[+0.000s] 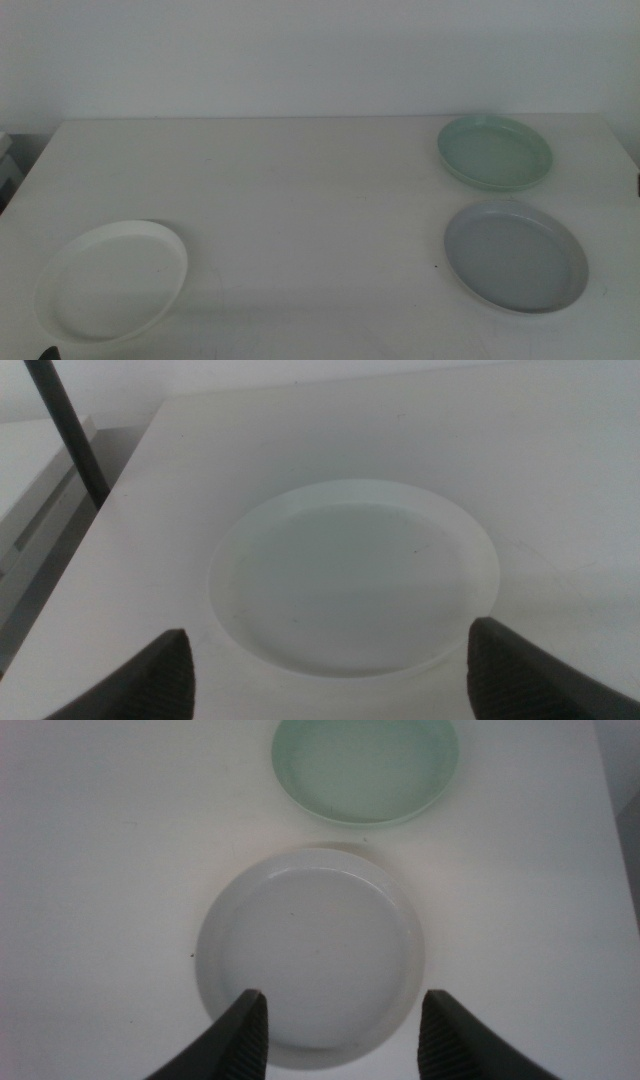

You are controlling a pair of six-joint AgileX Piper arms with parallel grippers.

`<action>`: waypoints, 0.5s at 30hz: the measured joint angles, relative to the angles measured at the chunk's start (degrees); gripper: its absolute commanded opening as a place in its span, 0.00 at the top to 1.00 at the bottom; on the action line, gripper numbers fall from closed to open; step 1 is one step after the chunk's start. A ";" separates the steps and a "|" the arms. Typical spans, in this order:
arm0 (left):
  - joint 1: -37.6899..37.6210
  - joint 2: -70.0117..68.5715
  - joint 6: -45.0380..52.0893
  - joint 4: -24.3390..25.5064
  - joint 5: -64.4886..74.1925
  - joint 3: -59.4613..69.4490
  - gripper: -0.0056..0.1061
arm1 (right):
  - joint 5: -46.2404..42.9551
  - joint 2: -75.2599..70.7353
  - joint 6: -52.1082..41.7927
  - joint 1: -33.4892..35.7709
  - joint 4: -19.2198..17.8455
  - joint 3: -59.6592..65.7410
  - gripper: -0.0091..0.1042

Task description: Stack the three bowls on top of each other.

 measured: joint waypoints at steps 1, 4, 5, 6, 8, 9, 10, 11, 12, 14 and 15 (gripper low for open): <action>0.00 0.00 0.00 0.00 0.00 0.00 0.01 | 0.06 1.86 0.05 0.00 0.00 -0.97 0.57; 0.00 0.00 0.00 0.00 0.00 0.00 0.01 | 0.58 7.97 0.05 0.00 0.00 -4.01 0.57; 0.00 0.00 0.00 0.00 0.00 0.00 0.01 | 0.72 10.43 0.07 0.00 -0.12 -4.96 0.57; 0.00 0.00 0.00 0.00 0.00 0.00 0.01 | 0.82 12.49 0.07 -0.13 -0.20 -6.17 0.56; 0.00 0.00 0.00 0.00 0.00 0.00 0.01 | 1.02 17.61 0.07 -1.15 0.13 -8.52 0.55; 0.00 0.00 0.00 0.00 0.00 0.00 0.01 | 1.02 20.10 0.07 -1.94 0.58 -9.59 0.54; 0.00 0.00 0.00 0.00 0.00 0.00 0.01 | 0.95 22.52 0.07 -2.86 1.13 -10.54 0.53; 0.00 0.00 0.00 0.00 0.00 0.00 0.01 | 0.95 24.37 -0.15 -3.58 1.29 -11.19 0.52; 0.00 0.00 0.00 0.00 0.00 0.00 0.01 | 0.95 26.61 -0.60 -4.44 1.43 -11.86 0.50; 0.00 0.00 0.00 0.00 0.00 0.00 0.01 | 0.84 30.44 -1.82 -5.78 1.60 -12.66 0.46; 0.00 0.00 0.00 0.00 0.00 0.00 0.01 | 0.74 32.49 -2.66 -6.38 1.62 -12.98 0.44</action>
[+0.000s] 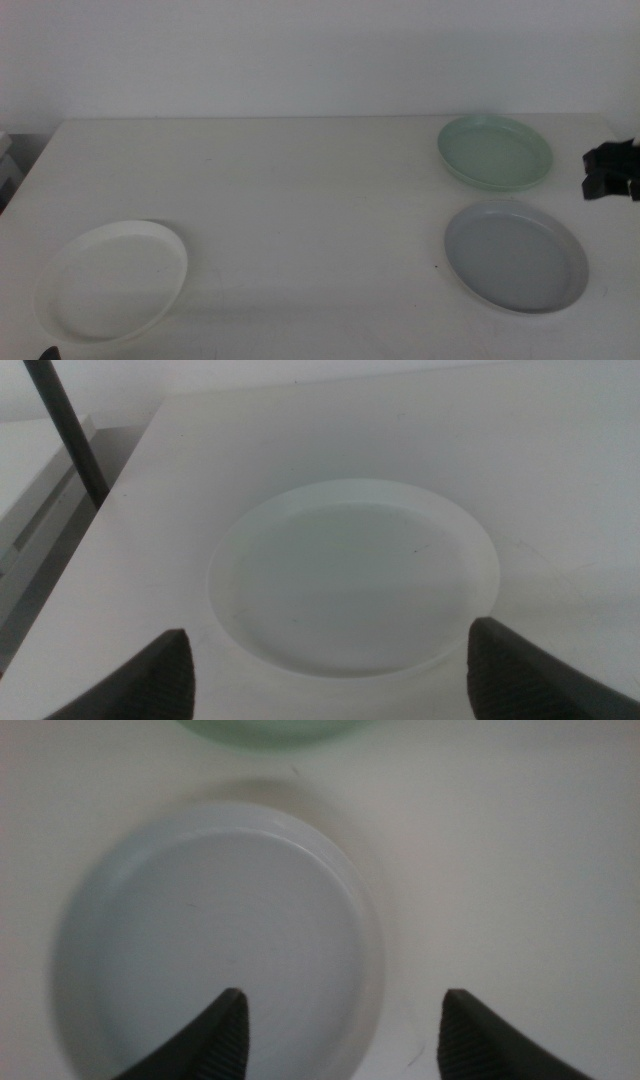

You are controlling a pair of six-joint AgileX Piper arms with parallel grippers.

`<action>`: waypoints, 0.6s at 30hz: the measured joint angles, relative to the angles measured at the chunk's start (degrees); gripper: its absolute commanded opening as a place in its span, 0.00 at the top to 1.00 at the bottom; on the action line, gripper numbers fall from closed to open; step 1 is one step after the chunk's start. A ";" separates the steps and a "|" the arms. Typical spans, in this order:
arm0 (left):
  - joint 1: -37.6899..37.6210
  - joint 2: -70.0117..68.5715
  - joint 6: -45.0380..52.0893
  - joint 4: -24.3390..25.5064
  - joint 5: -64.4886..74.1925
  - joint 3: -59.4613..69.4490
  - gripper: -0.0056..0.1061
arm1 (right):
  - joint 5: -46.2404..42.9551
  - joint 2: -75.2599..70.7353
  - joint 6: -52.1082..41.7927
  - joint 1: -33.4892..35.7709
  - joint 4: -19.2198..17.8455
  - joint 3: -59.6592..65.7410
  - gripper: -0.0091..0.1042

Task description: Stack the three bowls on top of each other.

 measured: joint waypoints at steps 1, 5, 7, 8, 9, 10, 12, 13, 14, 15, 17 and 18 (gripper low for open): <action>0.00 0.00 0.00 0.00 0.00 0.00 0.01 | -0.29 1.98 -0.85 -0.50 0.07 -0.22 0.43; 0.00 0.00 0.00 0.00 0.00 0.00 0.01 | -1.54 8.95 -3.67 -1.56 0.07 -0.54 0.41; 0.00 0.00 0.00 0.00 0.00 0.00 0.01 | -2.05 12.25 -4.98 -1.61 0.07 -0.68 0.41; 0.00 0.00 0.00 0.00 0.00 0.00 0.01 | -2.33 13.50 -5.43 -1.61 0.11 -0.75 0.41; 0.00 0.00 0.00 0.00 0.00 0.00 0.01 | -2.66 14.98 -5.81 -1.61 0.11 -0.78 0.41; 0.00 0.00 0.00 0.00 0.00 0.00 0.01 | -3.09 16.38 -6.08 -1.61 0.11 -0.78 0.41; 0.00 0.00 0.00 0.00 0.00 0.00 0.01 | -3.80 18.88 -6.25 -1.61 0.23 -0.78 0.43; 0.00 0.00 0.00 0.00 0.00 0.00 0.01 | -4.17 19.92 -6.33 -1.61 0.38 -0.78 0.45; 0.00 0.00 0.00 0.00 0.00 0.00 0.01 | -4.52 20.61 -6.37 -1.61 0.43 -0.78 0.48; 0.00 0.00 0.00 0.00 0.00 0.00 0.01 | -4.85 21.31 -6.37 -1.61 0.46 -0.78 0.53; 0.00 0.00 0.00 0.00 0.00 0.00 0.01 | -5.22 22.10 -6.37 -1.61 0.50 -0.78 0.66; 0.00 0.00 0.00 0.00 0.00 0.00 0.01 | -5.38 22.28 -6.37 -1.61 0.50 -0.78 0.75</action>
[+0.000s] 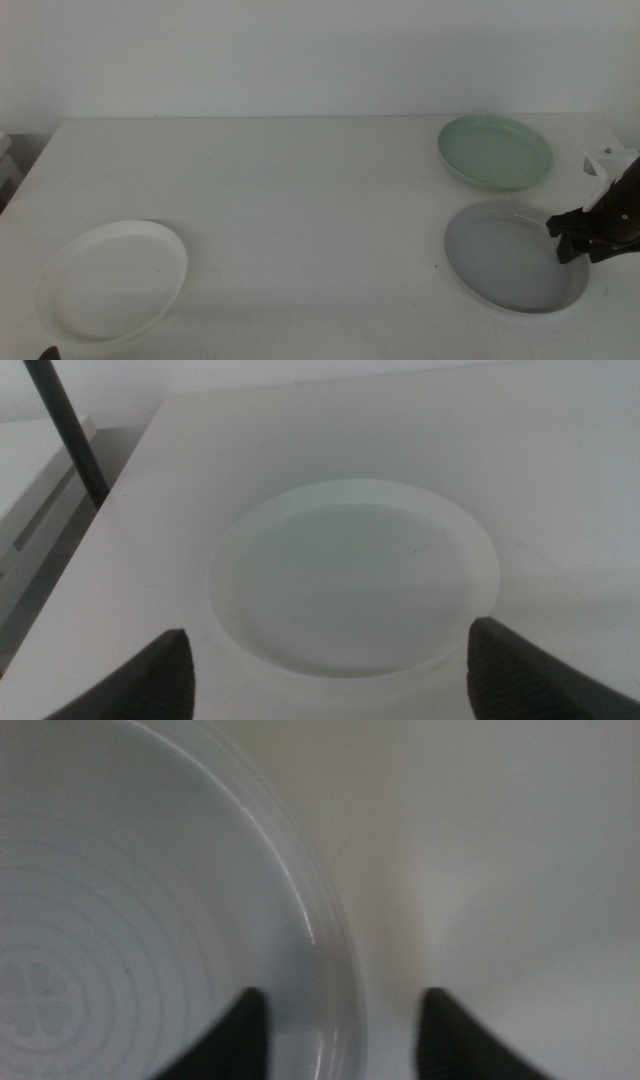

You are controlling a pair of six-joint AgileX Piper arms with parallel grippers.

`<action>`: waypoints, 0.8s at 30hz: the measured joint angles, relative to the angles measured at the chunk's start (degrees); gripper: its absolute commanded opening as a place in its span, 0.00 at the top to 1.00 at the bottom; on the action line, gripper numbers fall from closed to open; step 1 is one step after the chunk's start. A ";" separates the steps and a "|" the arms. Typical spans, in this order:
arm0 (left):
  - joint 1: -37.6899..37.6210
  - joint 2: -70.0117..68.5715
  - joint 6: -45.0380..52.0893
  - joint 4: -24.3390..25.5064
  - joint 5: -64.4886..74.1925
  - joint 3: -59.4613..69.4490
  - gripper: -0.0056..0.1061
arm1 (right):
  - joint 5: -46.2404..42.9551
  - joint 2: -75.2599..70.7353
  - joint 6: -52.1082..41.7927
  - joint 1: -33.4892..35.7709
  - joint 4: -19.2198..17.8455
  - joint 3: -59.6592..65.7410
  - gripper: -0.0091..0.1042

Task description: Stack the three bowls on top of each other.

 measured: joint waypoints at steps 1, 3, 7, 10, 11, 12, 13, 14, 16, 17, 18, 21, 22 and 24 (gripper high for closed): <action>0.00 0.00 0.00 0.00 0.00 0.00 0.01 | 0.02 0.00 0.00 0.00 0.07 0.00 0.85; 0.00 0.00 0.00 0.00 0.00 0.00 0.01 | 0.22 0.00 0.00 0.00 0.22 -0.07 0.93; 0.00 0.00 0.00 0.00 0.00 0.00 0.01 | 3.61 -1.49 0.82 0.18 0.52 -0.92 0.93; 0.00 0.00 0.00 0.00 0.00 0.00 0.01 | 7.54 -6.36 1.62 1.96 1.07 -3.08 0.93; 0.00 0.00 0.00 0.00 0.00 0.00 0.01 | 8.32 -7.53 1.70 2.69 1.35 -3.58 0.93; 0.00 0.00 0.00 0.00 0.00 0.00 0.01 | 9.20 -8.90 1.74 3.78 1.76 -4.16 0.93; 0.00 0.00 0.00 0.00 0.00 0.00 0.01 | 9.99 -10.11 2.07 5.01 2.40 -4.64 0.93; 0.00 0.00 0.00 0.00 0.00 0.00 0.01 | 10.59 -11.10 2.61 6.42 2.97 -5.10 0.93; 0.00 0.00 0.00 0.00 0.00 0.00 0.01 | 11.52 -12.24 4.29 9.64 4.14 -6.05 0.93; 0.00 0.00 0.00 0.00 0.00 0.00 0.01 | 11.70 -12.35 5.08 11.06 4.53 -6.49 0.93; 0.00 0.00 0.00 0.00 0.00 0.00 0.01 | 11.79 -12.35 6.04 12.89 5.02 -7.09 0.93; 0.00 0.00 0.00 0.00 0.00 0.00 0.01 | 11.53 -11.37 8.44 17.92 6.05 -9.04 0.93; 0.00 0.00 0.00 0.00 0.00 0.00 0.01 | 11.25 -10.69 9.20 19.53 6.28 -9.95 0.93; 0.00 0.00 0.00 0.00 0.00 0.00 0.01 | 10.89 -8.72 10.53 22.24 6.63 -12.14 0.93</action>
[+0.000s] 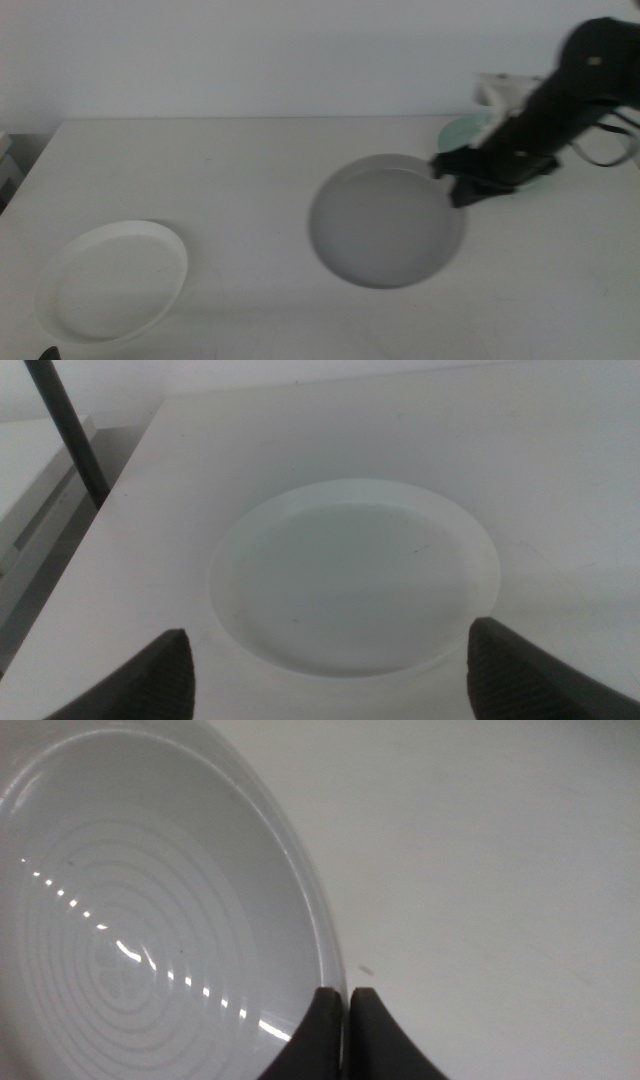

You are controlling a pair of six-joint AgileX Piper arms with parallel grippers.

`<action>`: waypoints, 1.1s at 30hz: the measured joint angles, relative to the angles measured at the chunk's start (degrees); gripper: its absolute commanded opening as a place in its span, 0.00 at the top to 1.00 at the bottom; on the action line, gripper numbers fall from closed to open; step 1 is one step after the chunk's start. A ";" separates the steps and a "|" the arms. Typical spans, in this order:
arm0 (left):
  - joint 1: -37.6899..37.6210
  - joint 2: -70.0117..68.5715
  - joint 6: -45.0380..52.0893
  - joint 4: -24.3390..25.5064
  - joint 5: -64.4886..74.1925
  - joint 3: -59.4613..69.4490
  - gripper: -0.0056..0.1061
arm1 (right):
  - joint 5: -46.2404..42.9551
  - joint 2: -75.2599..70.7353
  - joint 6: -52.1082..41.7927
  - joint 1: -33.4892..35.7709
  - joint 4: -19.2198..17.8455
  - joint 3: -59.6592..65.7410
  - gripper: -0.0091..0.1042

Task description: Stack the three bowls on top of each other.

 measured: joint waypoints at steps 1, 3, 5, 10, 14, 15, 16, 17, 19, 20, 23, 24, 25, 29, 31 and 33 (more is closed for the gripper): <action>0.00 0.00 0.00 0.00 0.00 0.00 0.01 | -0.18 1.21 0.65 1.09 0.08 -1.26 0.93; 0.00 0.00 0.00 0.00 0.00 0.00 0.01 | -0.24 3.72 1.46 2.64 0.26 -3.66 0.93; 0.00 0.00 0.00 0.00 0.00 0.00 0.01 | -0.39 6.48 2.32 3.69 0.26 -6.04 0.93; 0.00 0.00 0.00 0.00 0.00 0.00 0.01 | -0.69 13.89 2.81 4.69 0.20 -11.39 0.93; 0.00 0.00 0.00 0.00 0.00 0.00 0.01 | -1.30 17.83 2.81 4.69 -0.05 -12.76 0.93; 0.00 0.00 0.00 0.00 0.00 0.00 0.01 | -1.36 18.68 2.70 4.69 -0.12 -12.94 0.93; 0.00 0.00 0.00 0.00 0.00 0.00 0.01 | -1.90 19.99 2.57 4.69 -0.18 -13.00 0.92; 0.00 0.00 0.00 0.00 0.00 0.00 0.01 | -2.09 20.63 2.57 4.69 -0.24 -13.00 0.90; 0.00 0.00 0.00 0.00 0.00 0.00 0.01 | -2.29 21.63 2.57 4.69 -0.30 -13.01 0.87; 0.00 0.00 0.00 0.00 0.00 0.00 0.01 | -2.30 21.94 2.57 4.69 -0.45 -13.01 0.83; 0.00 0.00 0.00 0.00 0.00 0.00 0.01 | -2.34 22.32 2.62 4.69 -0.64 -13.06 0.71; 0.00 0.00 0.00 0.00 0.00 0.00 0.01 | -2.34 22.39 2.62 4.69 -0.64 -13.13 0.66; 0.00 0.00 0.00 0.00 0.00 0.00 0.01 | -2.20 22.39 2.62 4.69 -0.64 -13.12 0.61; 0.00 0.00 0.00 0.00 0.00 0.00 0.01 | 0.38 21.26 2.62 4.57 -0.64 -13.84 0.45; 0.00 0.00 0.00 0.00 0.00 0.00 0.01 | 2.35 19.63 2.67 4.02 -0.64 -14.71 0.41; 0.00 0.00 0.00 0.00 0.00 0.00 0.01 | 3.98 17.01 2.67 2.70 -0.72 -16.21 0.41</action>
